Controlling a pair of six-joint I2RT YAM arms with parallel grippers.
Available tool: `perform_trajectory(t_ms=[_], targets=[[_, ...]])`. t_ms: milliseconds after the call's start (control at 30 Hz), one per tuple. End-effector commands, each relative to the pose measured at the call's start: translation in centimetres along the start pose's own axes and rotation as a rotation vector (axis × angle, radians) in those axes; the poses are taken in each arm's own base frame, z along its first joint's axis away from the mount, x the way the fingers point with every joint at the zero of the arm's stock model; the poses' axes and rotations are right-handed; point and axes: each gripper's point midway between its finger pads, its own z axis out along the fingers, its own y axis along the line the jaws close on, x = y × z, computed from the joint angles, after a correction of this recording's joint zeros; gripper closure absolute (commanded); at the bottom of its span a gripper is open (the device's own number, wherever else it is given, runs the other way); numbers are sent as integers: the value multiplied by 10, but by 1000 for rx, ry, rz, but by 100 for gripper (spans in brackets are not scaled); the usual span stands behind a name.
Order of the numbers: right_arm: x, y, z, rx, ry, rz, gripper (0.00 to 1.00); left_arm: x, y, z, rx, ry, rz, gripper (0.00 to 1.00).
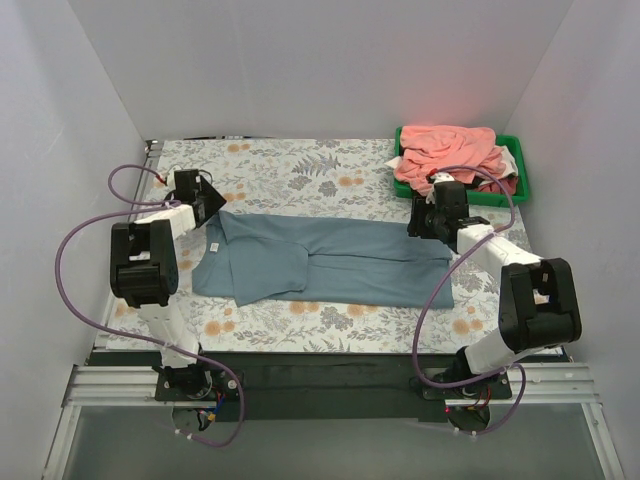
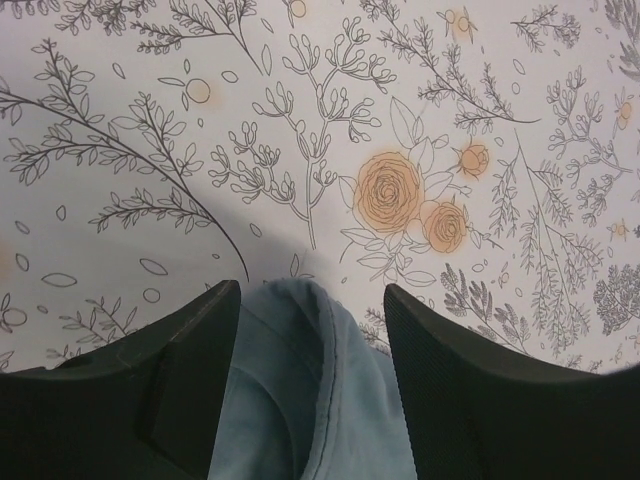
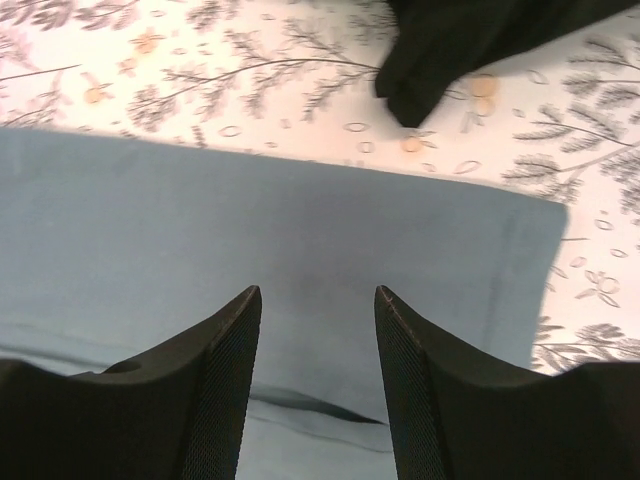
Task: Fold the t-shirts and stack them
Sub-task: Fold the tshirt
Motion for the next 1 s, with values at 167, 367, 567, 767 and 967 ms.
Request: perform_trajectory(t_ms=[167,367,567,767,967], targets=[[6,-42,10,120,9,36,44,-7,-10,8,73,30,4,58],[11,-62,18,151,22,81,44,-3,-13,9,108,47,-1,61],[11,-76,26,188,26,100,43,-5,-11,6,116,42,-3,64],[10,-89,33,203,16,121,42,-1,-13,5,138,57,0,67],[6,-95,29,216,-3,130,42,3,-12,7,140,75,-2,86]])
